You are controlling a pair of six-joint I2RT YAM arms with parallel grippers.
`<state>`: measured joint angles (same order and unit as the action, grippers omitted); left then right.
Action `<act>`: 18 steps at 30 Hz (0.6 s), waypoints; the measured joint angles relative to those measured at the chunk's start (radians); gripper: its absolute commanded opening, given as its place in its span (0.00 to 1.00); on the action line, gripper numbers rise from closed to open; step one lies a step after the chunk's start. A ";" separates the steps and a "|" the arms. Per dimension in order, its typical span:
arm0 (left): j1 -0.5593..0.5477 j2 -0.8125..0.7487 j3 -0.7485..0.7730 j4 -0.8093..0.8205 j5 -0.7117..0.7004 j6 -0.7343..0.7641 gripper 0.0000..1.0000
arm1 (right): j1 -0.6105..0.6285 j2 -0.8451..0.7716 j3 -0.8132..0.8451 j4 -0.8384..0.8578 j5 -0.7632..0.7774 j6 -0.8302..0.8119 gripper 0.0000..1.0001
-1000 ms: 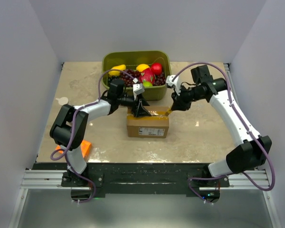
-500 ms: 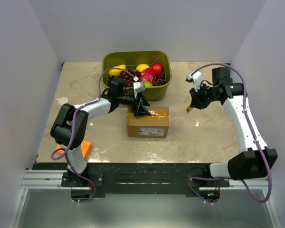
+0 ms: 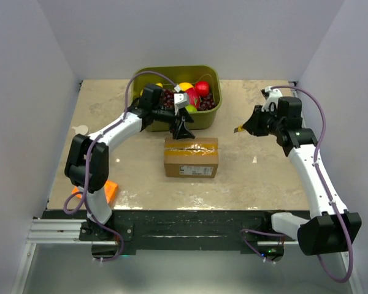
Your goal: Unpack the express box
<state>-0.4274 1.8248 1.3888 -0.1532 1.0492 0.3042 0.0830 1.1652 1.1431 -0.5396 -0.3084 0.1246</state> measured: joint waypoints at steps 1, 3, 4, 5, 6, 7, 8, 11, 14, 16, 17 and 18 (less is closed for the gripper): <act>0.000 0.007 0.014 -0.027 0.009 0.007 0.89 | 0.000 0.002 -0.021 0.002 -0.006 0.026 0.00; 0.000 0.016 0.021 -0.055 0.017 0.011 0.91 | 0.000 0.004 -0.054 0.004 -0.024 0.066 0.00; -0.002 0.017 0.016 -0.065 0.018 0.010 0.91 | 0.000 0.005 -0.067 0.010 -0.029 0.081 0.00; -0.004 0.017 0.005 -0.063 0.015 0.010 0.92 | 0.000 0.005 -0.079 0.014 -0.036 0.095 0.00; -0.005 0.014 -0.010 -0.063 0.013 0.010 0.91 | 0.000 0.005 -0.091 0.026 -0.048 0.105 0.00; -0.007 0.013 -0.025 -0.065 0.010 0.009 0.91 | 0.000 0.005 -0.102 0.040 -0.058 0.114 0.00; -0.008 0.013 -0.036 -0.073 0.003 0.005 0.91 | 0.000 0.005 -0.112 0.053 -0.074 0.122 0.00; -0.012 0.013 -0.050 -0.108 -0.029 -0.008 0.90 | 0.000 0.007 -0.145 0.108 -0.120 0.150 0.00; -0.011 0.013 -0.057 -0.129 -0.068 -0.021 0.87 | 0.006 0.037 -0.158 0.159 -0.153 0.183 0.00; -0.009 0.013 -0.059 -0.158 -0.090 -0.028 0.84 | 0.016 0.082 -0.154 0.199 -0.153 0.205 0.00; -0.008 0.013 -0.058 -0.172 -0.098 -0.029 0.79 | 0.022 0.106 -0.148 0.209 -0.147 0.214 0.00; -0.006 0.013 -0.057 -0.191 -0.111 -0.032 0.77 | 0.029 0.134 -0.138 0.215 -0.134 0.224 0.00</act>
<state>-0.4339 1.8378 1.3319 -0.3439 0.9379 0.2726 0.1120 1.2995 1.0054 -0.3244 -0.4419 0.3485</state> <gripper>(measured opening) 0.856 0.185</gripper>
